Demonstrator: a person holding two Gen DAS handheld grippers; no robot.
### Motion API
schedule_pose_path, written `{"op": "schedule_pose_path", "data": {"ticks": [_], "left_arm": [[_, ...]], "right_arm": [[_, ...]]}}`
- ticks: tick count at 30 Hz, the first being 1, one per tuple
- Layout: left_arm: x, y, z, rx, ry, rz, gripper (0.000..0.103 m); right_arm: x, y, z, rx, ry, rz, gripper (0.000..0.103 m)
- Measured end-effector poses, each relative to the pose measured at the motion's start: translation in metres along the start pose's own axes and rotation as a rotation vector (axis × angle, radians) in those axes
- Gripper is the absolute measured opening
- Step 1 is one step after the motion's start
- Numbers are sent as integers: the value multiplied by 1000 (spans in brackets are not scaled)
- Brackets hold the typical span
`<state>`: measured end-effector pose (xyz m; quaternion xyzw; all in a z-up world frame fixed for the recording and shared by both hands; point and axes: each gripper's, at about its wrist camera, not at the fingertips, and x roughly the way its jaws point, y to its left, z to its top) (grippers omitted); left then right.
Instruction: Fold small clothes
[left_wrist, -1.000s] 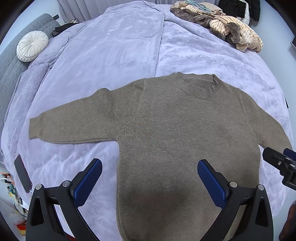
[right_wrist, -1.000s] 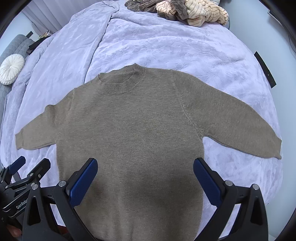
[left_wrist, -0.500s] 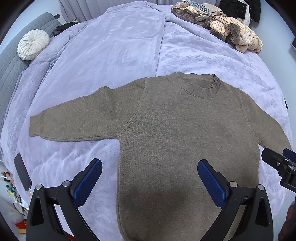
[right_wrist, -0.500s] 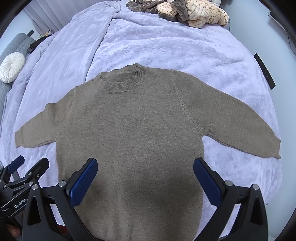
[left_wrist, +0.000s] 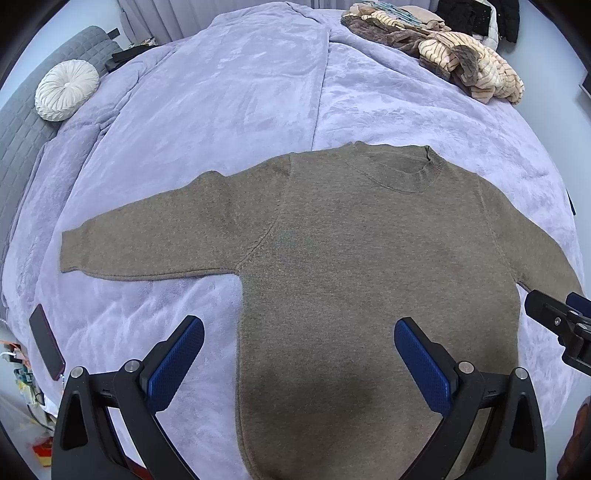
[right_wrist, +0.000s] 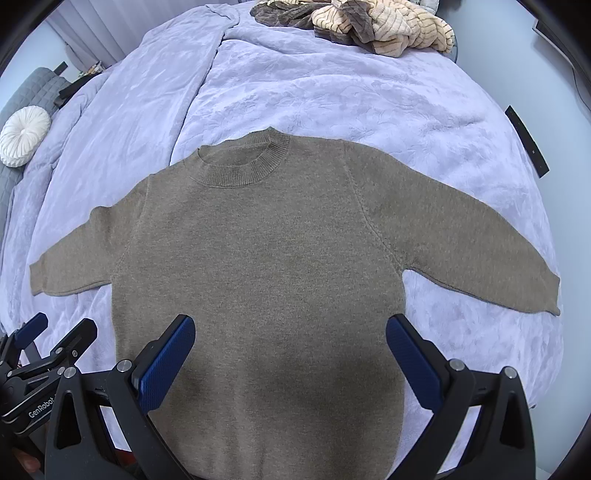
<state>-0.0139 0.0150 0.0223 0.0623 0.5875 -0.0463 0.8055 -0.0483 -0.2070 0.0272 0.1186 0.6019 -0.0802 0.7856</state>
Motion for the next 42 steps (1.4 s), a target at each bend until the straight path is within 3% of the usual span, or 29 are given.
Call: {"op": "schedule_pose_path", "data": {"ticks": [7, 17, 30, 42], "left_arm": [[6, 5, -1, -11, 15, -5, 103], [19, 12, -5, -22, 44, -7, 103], [43, 40, -15, -82, 95, 9, 103], [46, 34, -7, -61, 88, -42, 103]], "right_arm": [[1, 0, -1, -14, -27, -41, 103], [13, 2, -5, -6, 41, 0, 103], [36, 19, -7, -54, 98, -40, 103], [44, 28, -5, -70, 101, -65, 103]]}}
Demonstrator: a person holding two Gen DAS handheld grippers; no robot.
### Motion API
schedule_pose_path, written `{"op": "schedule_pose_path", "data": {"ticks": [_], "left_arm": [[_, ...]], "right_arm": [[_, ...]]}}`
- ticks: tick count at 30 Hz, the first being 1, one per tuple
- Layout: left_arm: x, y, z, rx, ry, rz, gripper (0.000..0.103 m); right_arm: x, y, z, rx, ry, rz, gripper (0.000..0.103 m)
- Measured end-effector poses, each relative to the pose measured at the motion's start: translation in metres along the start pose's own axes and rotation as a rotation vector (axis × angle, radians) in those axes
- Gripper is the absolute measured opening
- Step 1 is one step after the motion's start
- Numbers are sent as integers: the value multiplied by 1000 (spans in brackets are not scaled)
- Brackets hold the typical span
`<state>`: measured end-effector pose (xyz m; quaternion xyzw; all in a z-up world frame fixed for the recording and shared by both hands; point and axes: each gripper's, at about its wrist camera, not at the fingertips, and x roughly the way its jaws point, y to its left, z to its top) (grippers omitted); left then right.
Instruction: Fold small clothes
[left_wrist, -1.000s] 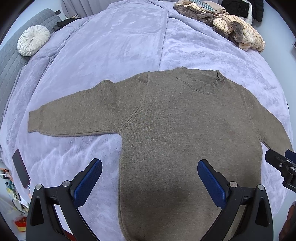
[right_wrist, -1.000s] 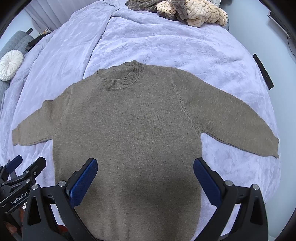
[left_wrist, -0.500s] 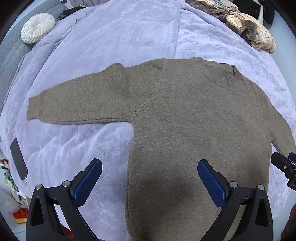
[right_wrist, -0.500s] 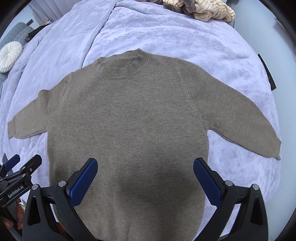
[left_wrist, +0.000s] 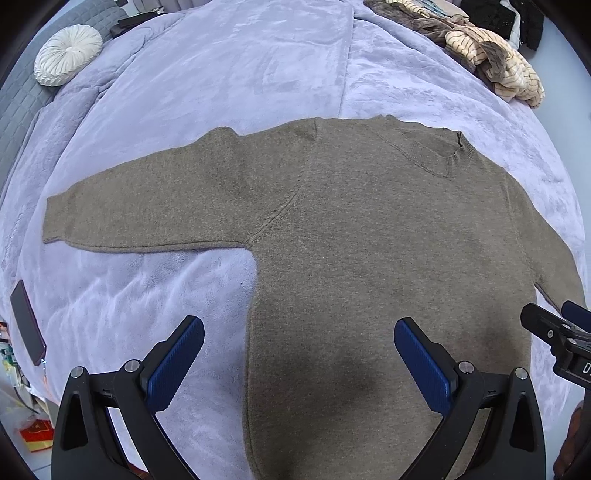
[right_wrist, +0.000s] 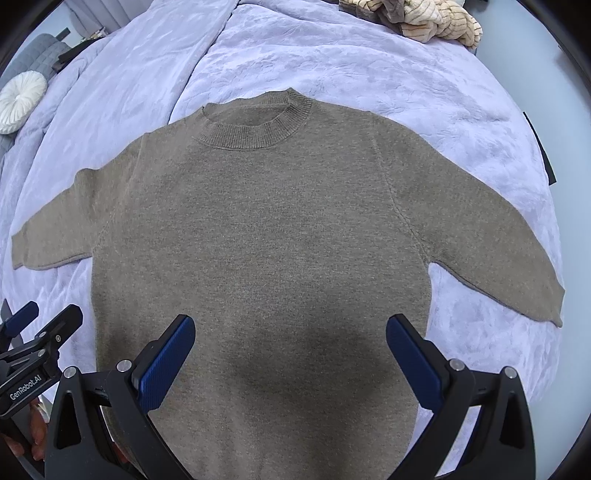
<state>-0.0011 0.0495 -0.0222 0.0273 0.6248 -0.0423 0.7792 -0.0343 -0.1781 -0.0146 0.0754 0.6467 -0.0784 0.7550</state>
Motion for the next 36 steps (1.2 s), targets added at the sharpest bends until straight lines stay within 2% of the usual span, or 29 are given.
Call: {"op": "schedule_pose_path", "data": {"ticks": [6, 11, 13, 15, 21, 23, 26, 29, 31, 33, 34, 36], "left_arm": [[6, 8, 0, -21, 7, -35, 103], [18, 39, 0, -109, -3, -155, 103], [25, 69, 0, -181, -27, -194, 103], [32, 101, 2, -252, -55, -202, 103], [68, 221, 4, -485, -136, -123, 103], [86, 257, 5, -581, -134, -136, 103], [108, 289, 13, -687, -146, -199, 103], [109, 303, 25, -732, -224, -219, 103], [101, 307, 31, -731, -290, -219, 85], [98, 309, 36, -721, -309, -224, 18], [98, 311, 38, -716, -327, -272, 9], [90, 313, 41, -710, -363, -308, 9]], "right_arm": [[4, 8, 2, -28, 12, 8, 103], [6, 27, -2, -79, 29, 61, 103], [7, 37, -5, -97, 42, 77, 103], [9, 47, -7, -116, 56, 87, 103], [21, 84, -19, -193, 101, 86, 103], [24, 94, -23, -218, 120, 86, 103], [31, 109, -30, -256, 150, 78, 103], [38, 121, -36, -287, 175, 69, 103], [39, 128, -40, -302, 183, 66, 103], [39, 131, -42, -311, 185, 69, 103], [38, 132, -42, -314, 183, 69, 103], [36, 131, -43, -315, 178, 71, 103]]}}
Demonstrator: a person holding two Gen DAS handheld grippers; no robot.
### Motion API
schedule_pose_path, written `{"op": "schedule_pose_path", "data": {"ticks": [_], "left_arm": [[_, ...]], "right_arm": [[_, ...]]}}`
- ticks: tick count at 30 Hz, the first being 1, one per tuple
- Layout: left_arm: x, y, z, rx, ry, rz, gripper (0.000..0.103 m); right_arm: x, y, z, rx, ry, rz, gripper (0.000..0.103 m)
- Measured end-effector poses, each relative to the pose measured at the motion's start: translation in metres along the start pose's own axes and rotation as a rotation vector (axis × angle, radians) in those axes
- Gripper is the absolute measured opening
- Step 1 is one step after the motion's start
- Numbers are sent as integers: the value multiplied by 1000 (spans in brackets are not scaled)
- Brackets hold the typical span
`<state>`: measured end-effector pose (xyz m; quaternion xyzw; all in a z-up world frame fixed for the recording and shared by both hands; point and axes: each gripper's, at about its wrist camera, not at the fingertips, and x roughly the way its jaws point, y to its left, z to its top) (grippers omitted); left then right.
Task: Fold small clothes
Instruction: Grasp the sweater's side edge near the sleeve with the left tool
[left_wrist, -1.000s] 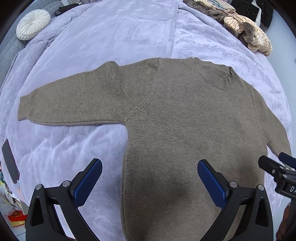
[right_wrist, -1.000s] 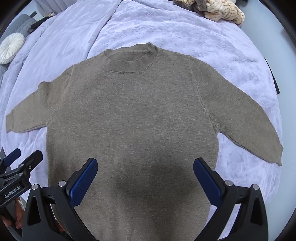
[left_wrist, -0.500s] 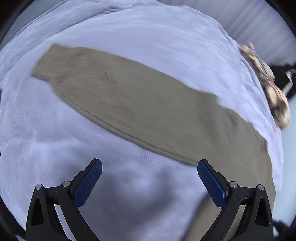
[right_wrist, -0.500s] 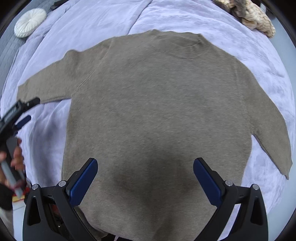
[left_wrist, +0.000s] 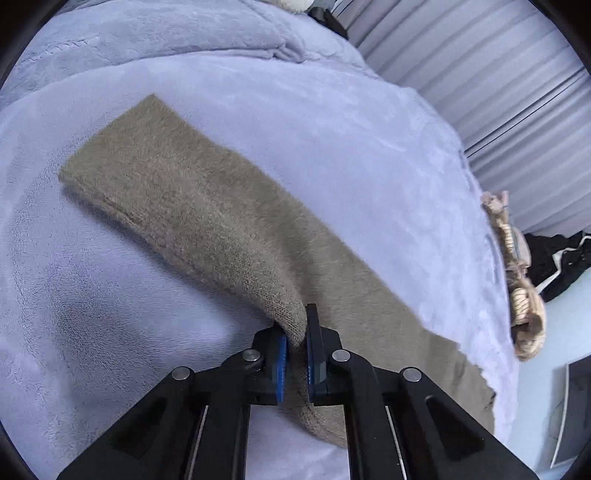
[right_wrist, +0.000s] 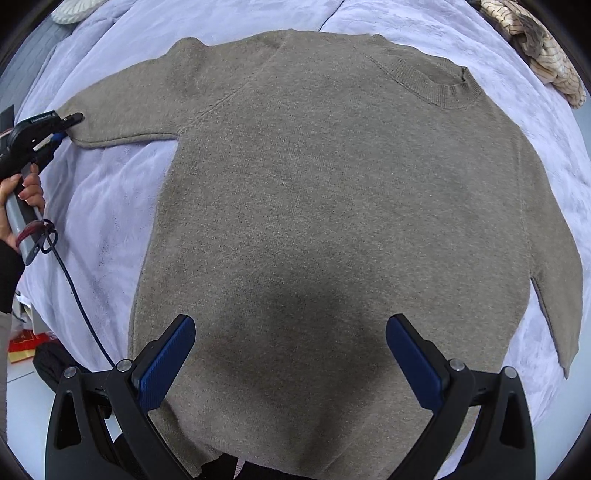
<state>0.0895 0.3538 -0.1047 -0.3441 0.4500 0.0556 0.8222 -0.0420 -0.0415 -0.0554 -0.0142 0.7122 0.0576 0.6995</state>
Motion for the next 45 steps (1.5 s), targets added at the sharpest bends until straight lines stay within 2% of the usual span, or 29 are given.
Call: {"op": "schedule_pose_path", "data": {"ticks": [2, 4, 8, 10, 13, 15, 17, 20, 22, 23, 24, 25, 26, 28, 30, 32, 34, 36, 37, 38, 40, 42, 43, 44, 45], "left_arm": [[-12, -17, 0, 48, -32, -32, 9], [-25, -43, -2, 101, -51, -98, 9], [-49, -137, -20, 306, -68, -246, 9], [-50, -196, -44, 428, -36, -323, 9], [-33, -272, -91, 568, 61, -391, 9], [-11, -315, -126, 643, 138, -402, 9], [7, -340, -163, 695, 207, -398, 9], [46, -366, -215, 786, 301, -297, 9], [68, -364, -237, 824, 369, -218, 17], [73, -362, -245, 835, 393, -191, 37], [76, -361, -251, 846, 392, -155, 62], [73, -353, -254, 854, 368, -125, 72], [66, -346, -252, 864, 331, -103, 76], [49, -330, -243, 878, 308, -112, 76], [28, -313, -219, 855, 255, -108, 76], [14, -290, -187, 803, 187, -63, 76], [22, -263, -155, 725, 173, 11, 76], [42, -234, -132, 647, 239, 87, 76], [60, -218, -121, 597, 324, 121, 76], [73, -206, -115, 550, 377, 136, 76], [89, -188, -104, 467, 412, 125, 76], [97, -184, -100, 450, 429, 109, 76], [100, -185, -102, 451, 431, 105, 76], [101, -186, -102, 455, 433, 102, 76], [102, -188, -102, 463, 435, 102, 76]], "right_arm": [[-3, -4, -2, 11, -13, 2, 103], [-4, -11, -3, 35, -22, 9, 103], [-10, -34, -6, 88, -36, 20, 103], [-14, -49, -10, 124, -50, 30, 103], [-17, -72, -16, 184, -77, 46, 103], [-19, -92, -22, 234, -91, 59, 103], [-19, -112, -26, 280, -96, 68, 103], [-13, -144, -41, 358, -88, 73, 103], [-7, -165, -52, 411, -70, 71, 103], [-4, -174, -57, 433, -63, 70, 103], [-1, -181, -62, 454, -55, 69, 103], [2, -187, -67, 471, -48, 67, 103], [4, -191, -69, 480, -42, 65, 103], [5, -196, -71, 480, -37, 56, 103], [2, -191, -61, 448, -60, 36, 103], [-8, -178, -43, 380, -122, 4, 103], [-19, -157, -18, 284, -193, -29, 103], [-30, -129, 19, 143, -262, -80, 103], [-31, -111, 39, 60, -288, -126, 103], [-28, -94, 56, -10, -306, -173, 103], [-18, -61, 94, -163, -328, -281, 103], [5, -33, 122, -294, -318, -407, 102], [18, -31, 129, -326, -312, -450, 98], [21, -36, 132, -340, -299, -483, 89], [32, -39, 138, -330, -283, -489, 49]]}}
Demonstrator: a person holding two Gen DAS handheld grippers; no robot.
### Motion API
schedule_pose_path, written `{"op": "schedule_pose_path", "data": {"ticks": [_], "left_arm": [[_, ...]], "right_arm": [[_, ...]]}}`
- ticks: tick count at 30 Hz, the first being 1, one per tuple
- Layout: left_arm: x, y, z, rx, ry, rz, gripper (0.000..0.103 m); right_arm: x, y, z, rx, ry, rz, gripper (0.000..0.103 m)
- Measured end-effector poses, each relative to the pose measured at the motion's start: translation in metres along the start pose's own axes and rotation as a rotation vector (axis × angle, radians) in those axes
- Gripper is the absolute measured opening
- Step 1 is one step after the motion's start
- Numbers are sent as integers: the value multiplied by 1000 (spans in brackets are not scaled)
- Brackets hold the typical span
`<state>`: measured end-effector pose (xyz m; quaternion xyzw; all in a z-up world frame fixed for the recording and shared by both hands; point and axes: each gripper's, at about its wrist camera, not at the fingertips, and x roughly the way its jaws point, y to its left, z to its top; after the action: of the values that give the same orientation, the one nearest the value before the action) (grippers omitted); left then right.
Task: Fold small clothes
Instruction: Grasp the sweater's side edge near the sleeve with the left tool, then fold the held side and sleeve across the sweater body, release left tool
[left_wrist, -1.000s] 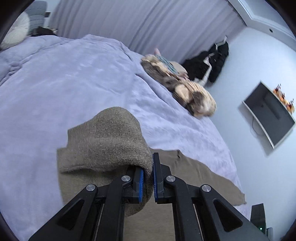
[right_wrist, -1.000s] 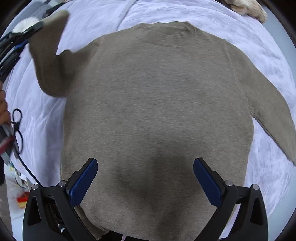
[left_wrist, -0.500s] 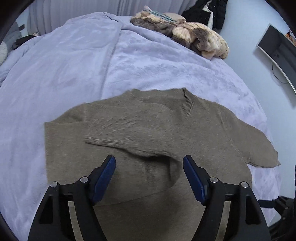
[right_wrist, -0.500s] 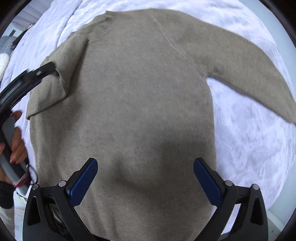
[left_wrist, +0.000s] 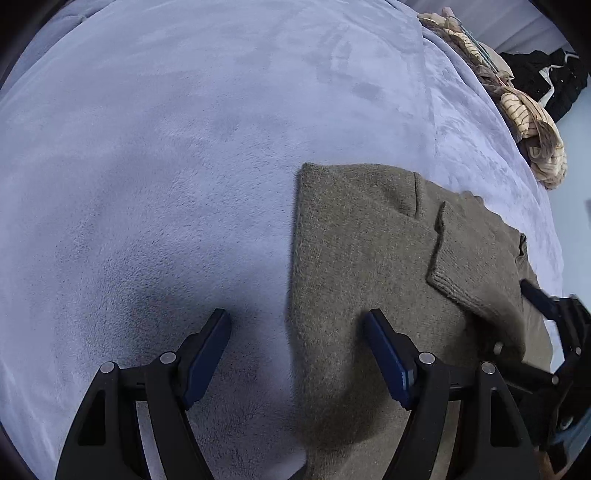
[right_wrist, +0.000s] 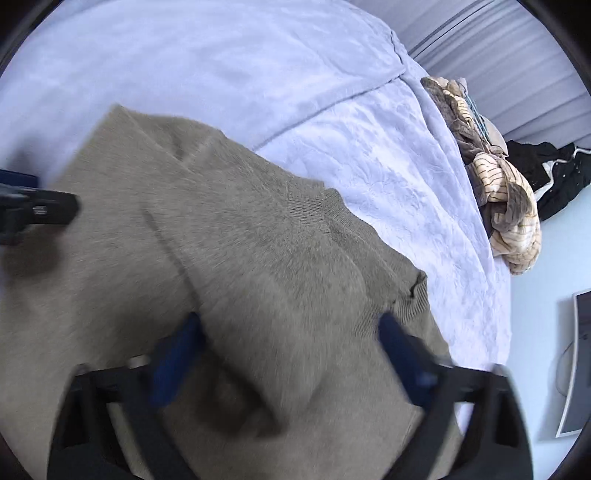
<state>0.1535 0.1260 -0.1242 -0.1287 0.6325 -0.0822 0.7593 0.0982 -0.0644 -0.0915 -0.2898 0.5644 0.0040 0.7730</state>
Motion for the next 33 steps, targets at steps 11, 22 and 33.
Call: {"op": "schedule_pose_path", "data": {"ticks": [11, 22, 33], "left_arm": [[12, -23, 19, 41, 16, 17, 76], [-4, -36, 26, 135, -7, -22, 10], [-4, -10, 28, 144, -16, 38, 11]], "right_arm": [[50, -175, -185, 1304, -29, 723, 62], [55, -31, -144, 1335, 82, 1207, 49], [53, 4, -132, 1231, 165, 1174, 11]]}}
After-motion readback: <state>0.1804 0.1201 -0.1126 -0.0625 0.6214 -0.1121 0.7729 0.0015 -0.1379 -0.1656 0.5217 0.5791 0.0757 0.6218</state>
